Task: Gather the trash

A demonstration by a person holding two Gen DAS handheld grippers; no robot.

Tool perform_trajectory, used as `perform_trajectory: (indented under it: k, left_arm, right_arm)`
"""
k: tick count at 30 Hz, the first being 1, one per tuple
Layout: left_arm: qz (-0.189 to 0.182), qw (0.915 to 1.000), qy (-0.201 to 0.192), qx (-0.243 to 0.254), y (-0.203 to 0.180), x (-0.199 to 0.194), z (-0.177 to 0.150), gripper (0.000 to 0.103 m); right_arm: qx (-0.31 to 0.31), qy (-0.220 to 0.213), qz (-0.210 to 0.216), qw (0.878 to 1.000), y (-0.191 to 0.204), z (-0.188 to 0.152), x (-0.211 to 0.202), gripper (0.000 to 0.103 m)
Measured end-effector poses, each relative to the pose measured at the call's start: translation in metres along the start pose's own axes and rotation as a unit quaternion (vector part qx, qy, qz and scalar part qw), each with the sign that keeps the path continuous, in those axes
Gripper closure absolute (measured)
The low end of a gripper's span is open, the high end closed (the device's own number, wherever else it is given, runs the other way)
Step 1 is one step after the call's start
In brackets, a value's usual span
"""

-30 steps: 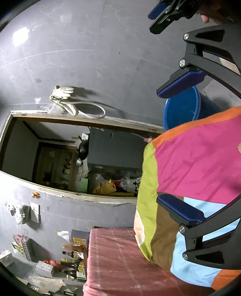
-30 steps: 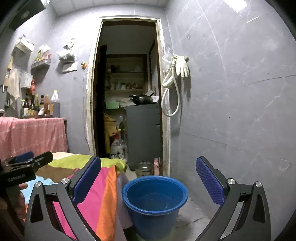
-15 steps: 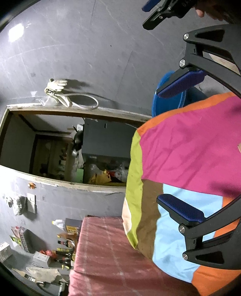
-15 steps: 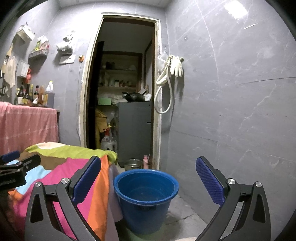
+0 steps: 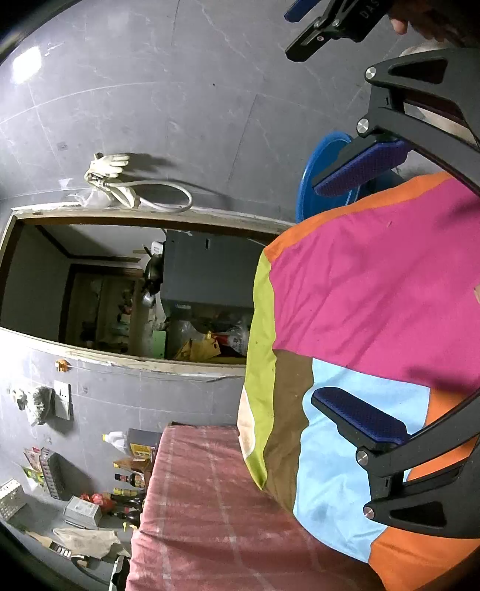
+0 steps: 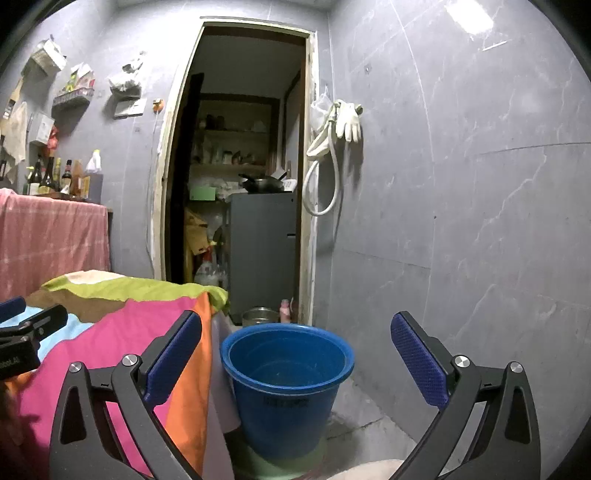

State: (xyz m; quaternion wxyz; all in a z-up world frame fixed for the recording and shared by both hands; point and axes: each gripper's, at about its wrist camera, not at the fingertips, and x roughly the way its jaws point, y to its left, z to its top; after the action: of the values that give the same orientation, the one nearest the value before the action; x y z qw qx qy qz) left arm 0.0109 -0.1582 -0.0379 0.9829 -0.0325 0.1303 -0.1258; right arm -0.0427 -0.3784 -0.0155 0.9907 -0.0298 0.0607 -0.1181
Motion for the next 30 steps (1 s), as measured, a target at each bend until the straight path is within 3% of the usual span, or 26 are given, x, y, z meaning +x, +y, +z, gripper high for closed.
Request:
perform_trajectory:
  k: [30]
  left_arm:
    - [-0.002,1.0000,0.007,-0.003,0.012,0.002,-0.002,0.002]
  right_arm:
    - [0.001,0.001,0.000,1.000,0.004,-0.001,-0.002,0.000]
